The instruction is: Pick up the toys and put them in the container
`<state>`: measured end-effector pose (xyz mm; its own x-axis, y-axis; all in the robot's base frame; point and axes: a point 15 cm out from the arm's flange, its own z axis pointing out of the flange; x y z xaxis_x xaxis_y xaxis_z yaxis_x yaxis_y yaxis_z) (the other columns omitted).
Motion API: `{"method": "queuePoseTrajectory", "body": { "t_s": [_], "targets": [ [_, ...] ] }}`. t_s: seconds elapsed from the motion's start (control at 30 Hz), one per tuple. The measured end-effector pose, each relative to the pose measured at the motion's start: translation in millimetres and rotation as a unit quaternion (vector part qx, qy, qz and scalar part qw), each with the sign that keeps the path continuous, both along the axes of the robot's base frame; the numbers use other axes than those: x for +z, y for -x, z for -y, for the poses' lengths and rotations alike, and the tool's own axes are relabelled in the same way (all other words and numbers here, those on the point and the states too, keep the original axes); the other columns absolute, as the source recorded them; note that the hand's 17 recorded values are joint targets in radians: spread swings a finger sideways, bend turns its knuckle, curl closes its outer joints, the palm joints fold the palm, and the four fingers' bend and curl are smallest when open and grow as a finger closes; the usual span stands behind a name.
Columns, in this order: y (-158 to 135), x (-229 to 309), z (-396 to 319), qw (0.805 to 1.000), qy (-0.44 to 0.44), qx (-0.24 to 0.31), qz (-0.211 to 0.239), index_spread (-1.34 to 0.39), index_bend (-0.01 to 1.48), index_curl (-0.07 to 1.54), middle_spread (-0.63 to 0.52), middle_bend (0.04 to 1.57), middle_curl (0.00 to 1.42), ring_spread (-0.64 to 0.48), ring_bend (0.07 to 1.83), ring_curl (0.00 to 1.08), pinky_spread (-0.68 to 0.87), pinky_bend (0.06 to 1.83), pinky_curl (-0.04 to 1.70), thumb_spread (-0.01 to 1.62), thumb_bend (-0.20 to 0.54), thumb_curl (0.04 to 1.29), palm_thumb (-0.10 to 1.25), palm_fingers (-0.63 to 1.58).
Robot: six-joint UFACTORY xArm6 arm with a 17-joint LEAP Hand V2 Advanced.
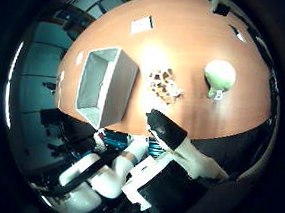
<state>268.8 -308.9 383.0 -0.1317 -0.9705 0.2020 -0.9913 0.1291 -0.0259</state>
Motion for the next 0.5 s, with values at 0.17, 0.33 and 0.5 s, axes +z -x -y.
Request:
{"method": "queuePoseTrajectory", "body": {
  "t_s": [0.17, 0.33, 0.5],
  "targets": [
    [-6.8, -26.9, 47.3, 1.0, 0.003, -0.006, 0.0, -0.37, 0.17, 0.31, -0.08, 0.31, 0.36, 0.04, 0.48, 0.19, 0.36, 0.67, 0.07, 1.07, -0.027, 0.27, 0.52, 0.2],
    [-16.5, -50.6, 70.5, 1.0, 0.007, 0.003, 0.001, -0.37, 0.17, 0.3, -0.06, 0.29, 0.36, 0.08, 0.44, 0.19, 0.36, 0.6, 0.1, 1.05, -0.028, 0.27, 0.49, 0.18],
    [-28.1, -75.8, 82.0, 1.0, 0.003, 0.009, 0.0, -0.36, 0.17, 0.3, -0.04, 0.25, 0.35, 0.12, 0.39, 0.2, 0.37, 0.55, 0.14, 1.03, -0.027, 0.28, 0.47, 0.16]
  ]
}}
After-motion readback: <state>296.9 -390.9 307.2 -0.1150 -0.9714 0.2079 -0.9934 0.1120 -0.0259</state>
